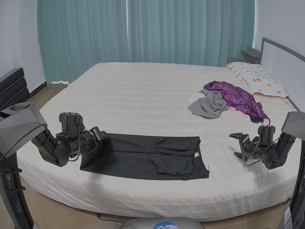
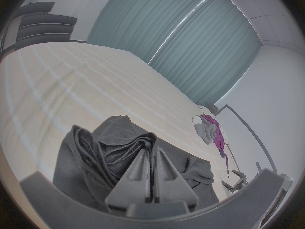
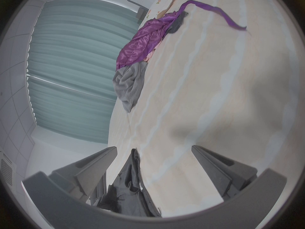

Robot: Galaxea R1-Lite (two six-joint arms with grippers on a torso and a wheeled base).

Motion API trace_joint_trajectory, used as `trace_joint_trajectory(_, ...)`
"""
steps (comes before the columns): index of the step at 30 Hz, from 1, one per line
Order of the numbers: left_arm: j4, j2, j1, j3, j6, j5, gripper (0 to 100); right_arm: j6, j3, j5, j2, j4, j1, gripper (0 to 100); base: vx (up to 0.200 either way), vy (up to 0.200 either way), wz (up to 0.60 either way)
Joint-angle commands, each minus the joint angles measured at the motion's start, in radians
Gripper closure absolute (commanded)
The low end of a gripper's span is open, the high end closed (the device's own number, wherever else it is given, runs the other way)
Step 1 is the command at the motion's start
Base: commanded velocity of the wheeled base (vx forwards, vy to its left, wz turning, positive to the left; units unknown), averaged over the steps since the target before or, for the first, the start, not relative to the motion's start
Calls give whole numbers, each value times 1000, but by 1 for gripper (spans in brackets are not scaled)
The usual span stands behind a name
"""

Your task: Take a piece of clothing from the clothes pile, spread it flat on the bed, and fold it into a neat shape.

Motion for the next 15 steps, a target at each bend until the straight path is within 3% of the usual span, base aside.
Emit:
trace_joint_trajectory(1,7,-24,-25,-1,-1,14,100,0,1,0,3,-4,0,0,0,-200,0)
trace_joint_trajectory(15,138,-41,-180,-98,1,86,100,0,2,0,3,-5,2,0,0,-200,0)
